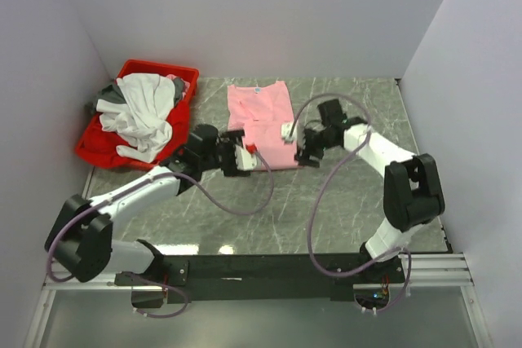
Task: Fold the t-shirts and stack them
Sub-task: Fold the tshirt
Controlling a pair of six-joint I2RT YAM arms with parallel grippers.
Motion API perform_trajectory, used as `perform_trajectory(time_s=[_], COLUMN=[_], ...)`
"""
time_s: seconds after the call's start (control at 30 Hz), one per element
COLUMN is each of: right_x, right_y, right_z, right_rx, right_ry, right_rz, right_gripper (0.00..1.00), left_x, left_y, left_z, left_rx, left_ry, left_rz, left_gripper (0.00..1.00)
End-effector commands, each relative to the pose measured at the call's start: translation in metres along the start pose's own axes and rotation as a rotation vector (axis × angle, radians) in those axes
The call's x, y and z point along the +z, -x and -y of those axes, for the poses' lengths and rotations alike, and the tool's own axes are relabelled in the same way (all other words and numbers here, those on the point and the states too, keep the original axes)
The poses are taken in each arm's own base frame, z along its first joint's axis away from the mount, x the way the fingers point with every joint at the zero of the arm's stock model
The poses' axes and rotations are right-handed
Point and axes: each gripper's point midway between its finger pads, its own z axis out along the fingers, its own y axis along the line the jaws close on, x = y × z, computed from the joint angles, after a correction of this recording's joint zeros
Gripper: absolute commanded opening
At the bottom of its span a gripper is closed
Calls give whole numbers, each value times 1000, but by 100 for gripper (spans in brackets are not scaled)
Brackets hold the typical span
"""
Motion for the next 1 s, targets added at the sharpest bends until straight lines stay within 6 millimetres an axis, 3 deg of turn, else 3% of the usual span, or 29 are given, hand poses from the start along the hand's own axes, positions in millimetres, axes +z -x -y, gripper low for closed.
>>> perform_trajectory(time_s=[0.0,0.03,0.1,0.37,0.47,0.97], right_x=[17,23,28,45,49,63], right_y=[20,17,17,-4,-9,-28], right_z=[-4,-9,-1,-2,-4,-13], right_rx=[-209,-199,-183,-154,-146,-115], right_ry=[-86,-92,-152,-180,-172,-120], right_rz=[6,-6,-27,-112,-120,-194], right_gripper=[73,73,73,73,73,73], left_x=[4,7,11,37,45,53], left_y=[-55,-58,-70,-84,-100,-126], left_z=[74,76,84,72,75,78], left_rx=[2,4,2,26,17,-24], left_ry=[-216,-219,-237,-197,-205,-159], left_rz=[-142,-146,-173,-205,-249,-318], left_gripper=[83,82,82,77,74,49])
